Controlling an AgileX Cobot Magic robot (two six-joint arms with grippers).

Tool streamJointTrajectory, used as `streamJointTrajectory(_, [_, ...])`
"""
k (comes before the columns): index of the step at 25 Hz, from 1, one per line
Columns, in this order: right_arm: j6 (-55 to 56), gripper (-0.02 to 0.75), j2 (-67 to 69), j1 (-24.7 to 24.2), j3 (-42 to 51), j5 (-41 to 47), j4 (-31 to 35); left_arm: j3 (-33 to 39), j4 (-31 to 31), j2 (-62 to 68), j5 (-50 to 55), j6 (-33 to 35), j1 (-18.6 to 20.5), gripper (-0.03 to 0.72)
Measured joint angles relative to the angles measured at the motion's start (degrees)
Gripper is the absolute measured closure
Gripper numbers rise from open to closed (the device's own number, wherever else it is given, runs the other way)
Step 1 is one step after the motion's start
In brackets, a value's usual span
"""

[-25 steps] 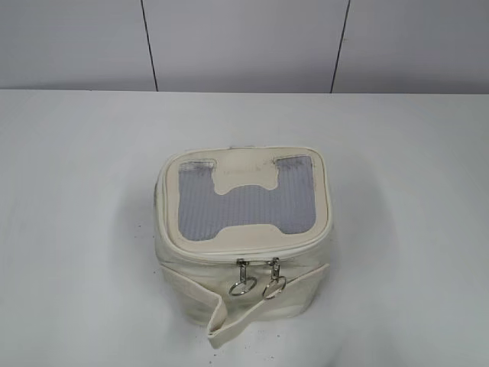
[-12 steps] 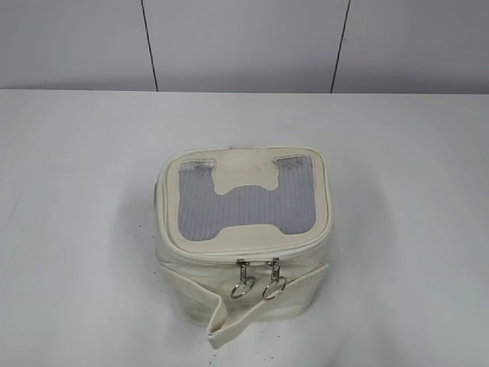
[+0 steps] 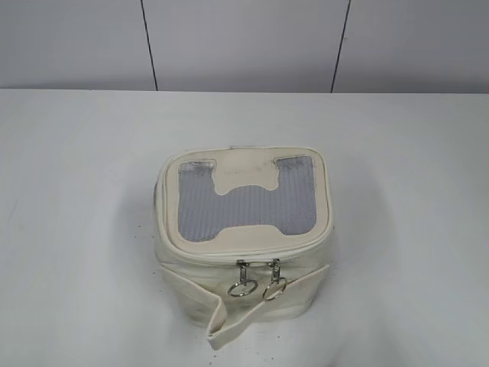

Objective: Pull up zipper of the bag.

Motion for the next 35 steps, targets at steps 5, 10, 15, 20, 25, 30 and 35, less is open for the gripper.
streamJointTrajectory(5, [0.0,0.146,0.0,-1.43,0.0,-0.04,0.11,0.0,0.0,0.02,0.0,0.0,0.81,0.286])
streamJointTrajectory(10, [0.0,0.147,0.1,-10.9,0.0,-0.06,0.22,0.0,-0.02,-0.38,-0.04,0.0,10.02,0.286])
streamJointTrajectory(15, [0.0,0.148,-0.09,-13.3,0.0,-0.11,0.22,0.0,-0.02,-0.5,-0.04,0.0,17.73,0.298])
streamJointTrajectory(20, [-0.04,0.15,-0.97,-13.01,0.0,-0.21,0.45,0.0,-0.07,-0.5,-0.04,0.0,18.25,0.305])
streamJointTrajectory(25, [-0.04,0.15,-0.97,-13.01,0.0,-0.21,0.61,0.0,-0.07,-0.5,-0.04,0.0,18.3,0.307])
streamJointTrajectory(30, [-0.06,0.15,-0.97,-13.01,0.0,-0.21,0.61,0.0,-0.07,-0.5,-0.04,0.0,18.31,0.323])
streamJointTrajectory(35, [-0.06,0.15,-0.97,-13.01,0.0,-0.21,0.75,0.0,-0.07,-0.5,-0.04,0.0,18.36,0.327])
